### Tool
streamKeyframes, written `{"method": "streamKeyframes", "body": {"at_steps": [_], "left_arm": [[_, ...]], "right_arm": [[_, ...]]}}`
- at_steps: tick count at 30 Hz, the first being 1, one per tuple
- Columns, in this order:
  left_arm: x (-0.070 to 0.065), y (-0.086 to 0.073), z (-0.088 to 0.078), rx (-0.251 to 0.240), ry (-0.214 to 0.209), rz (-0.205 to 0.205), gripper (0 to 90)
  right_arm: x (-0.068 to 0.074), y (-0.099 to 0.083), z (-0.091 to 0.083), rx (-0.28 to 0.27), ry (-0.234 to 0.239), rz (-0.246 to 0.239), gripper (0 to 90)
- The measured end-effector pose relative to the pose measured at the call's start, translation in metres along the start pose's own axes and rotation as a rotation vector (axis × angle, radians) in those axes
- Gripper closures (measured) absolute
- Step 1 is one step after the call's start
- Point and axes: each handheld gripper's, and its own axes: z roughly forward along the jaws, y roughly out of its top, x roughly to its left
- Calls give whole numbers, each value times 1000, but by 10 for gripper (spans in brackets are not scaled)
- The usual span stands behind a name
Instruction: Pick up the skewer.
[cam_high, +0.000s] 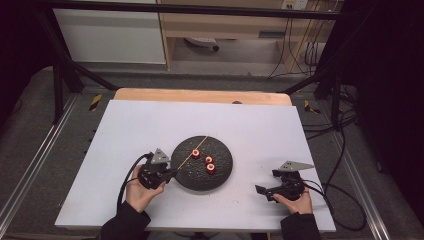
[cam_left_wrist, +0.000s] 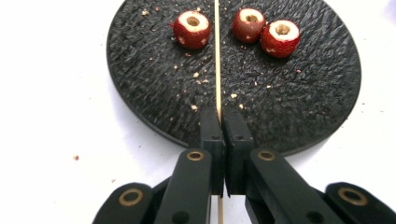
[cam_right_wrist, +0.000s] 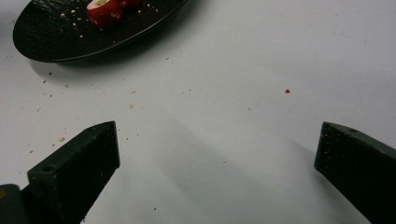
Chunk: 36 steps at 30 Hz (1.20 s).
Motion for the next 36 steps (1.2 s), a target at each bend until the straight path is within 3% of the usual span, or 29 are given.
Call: {"method": "streamKeyframes", "body": {"at_steps": [15,36], "left_arm": [[16,-36,-28,-108,2,-16,881],[22,-63,-38,-160,-4,-26,880]], "right_arm": [[2,3,1,10,-6,27,8],[22,34,18,58,-11,0,10]]}}
